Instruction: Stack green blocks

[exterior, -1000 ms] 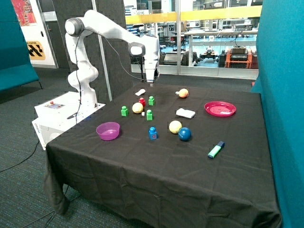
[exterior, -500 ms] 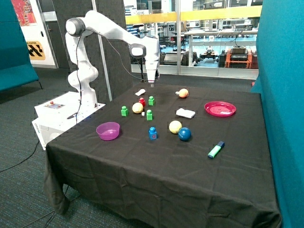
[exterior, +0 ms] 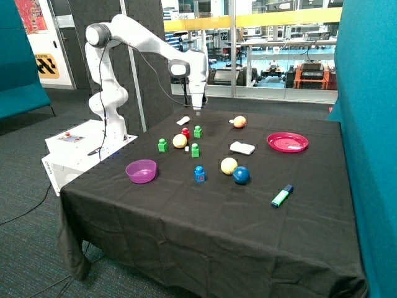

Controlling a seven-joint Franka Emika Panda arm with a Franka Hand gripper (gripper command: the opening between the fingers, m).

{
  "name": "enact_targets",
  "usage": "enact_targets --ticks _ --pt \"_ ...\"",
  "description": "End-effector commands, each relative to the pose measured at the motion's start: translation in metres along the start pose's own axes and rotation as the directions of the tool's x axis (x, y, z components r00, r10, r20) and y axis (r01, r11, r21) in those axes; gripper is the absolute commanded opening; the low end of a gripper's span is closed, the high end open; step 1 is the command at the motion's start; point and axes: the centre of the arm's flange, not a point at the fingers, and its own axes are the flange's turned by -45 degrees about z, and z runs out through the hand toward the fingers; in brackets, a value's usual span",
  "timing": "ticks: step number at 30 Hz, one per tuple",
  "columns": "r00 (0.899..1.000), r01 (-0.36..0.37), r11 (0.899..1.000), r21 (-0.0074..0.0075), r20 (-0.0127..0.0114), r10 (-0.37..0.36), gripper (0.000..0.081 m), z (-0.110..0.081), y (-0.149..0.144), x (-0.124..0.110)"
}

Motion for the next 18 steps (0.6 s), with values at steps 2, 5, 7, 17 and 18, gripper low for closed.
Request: enact_targets --ticks 2,5,7,17,18 --pt "1.000 0.018 1.000 0.0000 -0.0041 -0.018 0.0655 0.014 -0.005 -0.012" --pt "1.000 0.015 1.000 0.0000 -0.0041 -0.015 0.0642 0.017 -0.006 -0.014" --pt "1.000 0.012 1.000 0.0000 -0.0041 -0.012 0.0584 0.020 -0.006 -0.016" --pt "1.000 -0.003 1.000 0.0001 -0.0041 0.003 0.0596 0.027 0.000 -0.022" --pt "1.000 -0.007 1.000 0.0001 -0.0041 0.007 0.0569 0.028 0.000 -0.022"
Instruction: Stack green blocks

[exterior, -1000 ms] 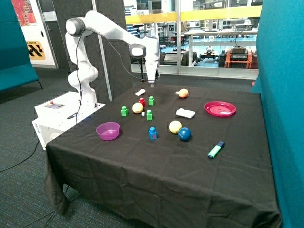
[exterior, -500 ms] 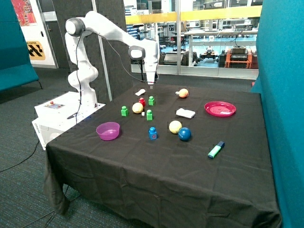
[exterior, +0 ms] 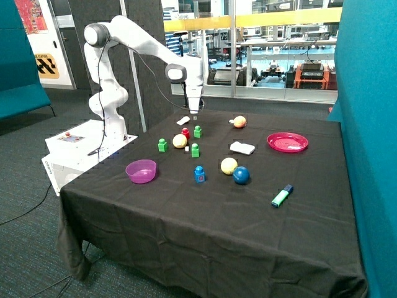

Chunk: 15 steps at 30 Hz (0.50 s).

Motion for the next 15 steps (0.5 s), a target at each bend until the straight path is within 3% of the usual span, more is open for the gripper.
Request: enact_targets --ticks 1,3,4,9,14,15 --pt "1.000 -0.018 1.000 0.0029 -0.0002 0.018 0.0563 0.0084 0.0046 -0.0064" --pt "1.000 -0.025 1.000 0.0029 -0.0002 0.025 0.0550 0.0092 0.0061 -0.0065" --pt "1.000 -0.028 1.000 0.0029 -0.0002 0.028 0.0501 0.0094 0.0069 -0.0064" --pt "0.999 -0.034 0.999 0.0029 -0.0002 0.034 0.0513 0.0092 0.0100 -0.0059" --pt "0.999 -0.032 0.999 0.0029 -0.0002 0.032 0.0476 0.0099 0.0095 -0.0062" --pt "1.000 -0.030 1.000 0.0029 -0.0002 0.030 0.0435 0.0106 0.0086 -0.0064"
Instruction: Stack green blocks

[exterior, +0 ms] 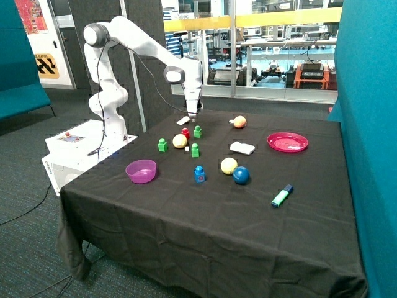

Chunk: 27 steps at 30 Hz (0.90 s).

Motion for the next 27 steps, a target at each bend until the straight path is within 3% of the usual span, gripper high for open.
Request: enact_targets --ticks 1,4,5,27 --pt "1.000 -0.003 1.000 -0.0008 0.0004 0.003 0.0440 0.005 -0.001 0.000" --pt "1.000 0.001 1.000 -0.0007 0.0004 -0.001 0.0454 0.008 -0.006 -0.001" --pt "1.000 0.004 1.000 -0.0007 0.0004 -0.004 0.0415 0.009 -0.008 -0.001" --pt "1.000 0.004 1.000 -0.0007 0.0004 -0.004 0.0470 0.021 -0.010 0.013"
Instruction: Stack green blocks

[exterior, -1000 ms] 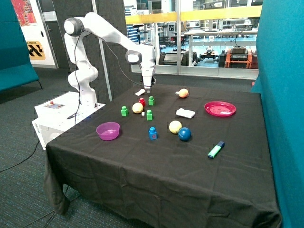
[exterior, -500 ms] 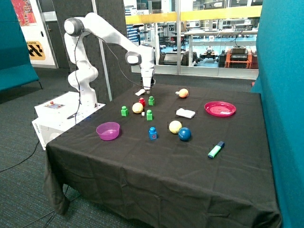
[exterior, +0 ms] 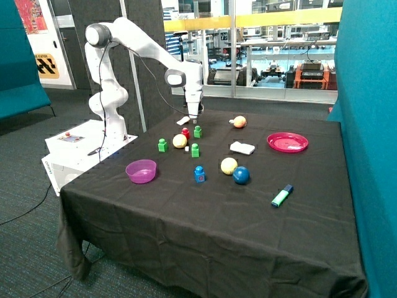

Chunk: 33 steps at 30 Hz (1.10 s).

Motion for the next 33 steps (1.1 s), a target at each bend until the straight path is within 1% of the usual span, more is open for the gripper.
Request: enact_targets --ticks 1,9,11,16,24,25,28,29,30,33 --pt "1.000 -0.003 1.000 -0.0005 0.0105 0.003 0.0470 0.005 0.003 0.009" --pt "1.000 -0.008 1.000 -0.0005 0.0105 0.008 0.0462 0.012 0.005 0.001" --pt "1.000 -0.009 1.000 -0.0005 0.0105 0.009 0.0471 0.014 0.005 0.000" --pt "1.000 -0.016 1.000 -0.0006 0.0105 0.016 0.0490 0.018 0.005 0.000" --pt "1.000 -0.019 1.000 -0.0006 0.0105 0.019 0.0472 0.023 0.005 0.001" --pt "1.000 -0.019 1.000 -0.0006 0.0105 0.019 0.0497 0.023 0.005 0.001" --pt "1.000 -0.020 1.000 -0.0006 0.0105 0.020 0.0483 0.024 0.004 0.001" --pt "1.000 -0.021 1.000 -0.0007 0.0105 0.021 0.0501 0.024 0.004 0.001" --pt "1.000 -0.021 1.000 -0.0006 0.0105 0.021 0.0483 0.024 0.004 0.001" --pt "1.000 -0.020 1.000 -0.0006 0.0105 0.020 0.0464 0.025 0.003 0.000"
